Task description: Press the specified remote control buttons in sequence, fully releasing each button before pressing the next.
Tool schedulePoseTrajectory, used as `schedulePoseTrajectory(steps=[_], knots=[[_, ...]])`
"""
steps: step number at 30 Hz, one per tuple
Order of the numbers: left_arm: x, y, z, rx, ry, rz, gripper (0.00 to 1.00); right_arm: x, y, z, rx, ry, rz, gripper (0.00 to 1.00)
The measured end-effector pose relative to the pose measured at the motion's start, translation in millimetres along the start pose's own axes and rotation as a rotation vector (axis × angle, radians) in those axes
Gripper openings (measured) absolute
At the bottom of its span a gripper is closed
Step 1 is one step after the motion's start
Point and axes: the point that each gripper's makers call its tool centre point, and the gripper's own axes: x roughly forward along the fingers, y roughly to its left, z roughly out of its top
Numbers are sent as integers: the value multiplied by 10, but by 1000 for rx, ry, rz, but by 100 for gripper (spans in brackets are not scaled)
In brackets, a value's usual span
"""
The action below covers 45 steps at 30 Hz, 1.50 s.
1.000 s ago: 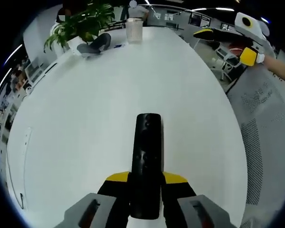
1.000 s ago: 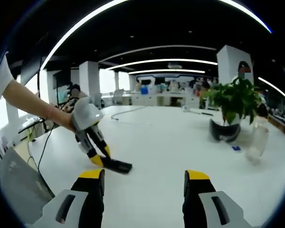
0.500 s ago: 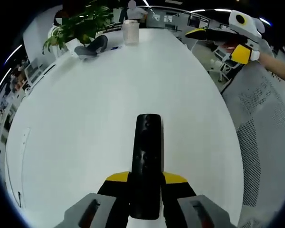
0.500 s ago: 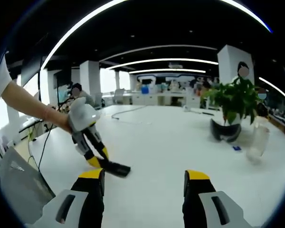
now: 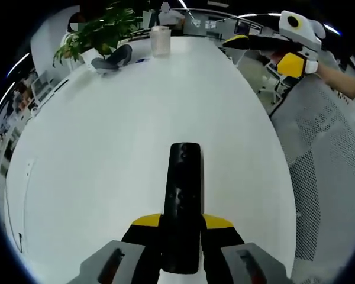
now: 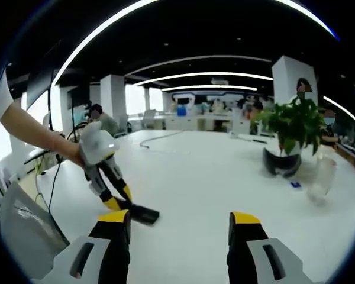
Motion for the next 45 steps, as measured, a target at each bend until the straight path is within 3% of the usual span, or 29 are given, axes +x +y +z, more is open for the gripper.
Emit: schedulePoseTrajectory(steps=[33, 45], knots=[[2, -423, -35, 15, -19, 6, 24, 2, 60, 0, -9, 0, 22, 60], [-11, -622, -70, 23, -58, 7, 24, 26, 149, -72, -33, 42, 63, 54]])
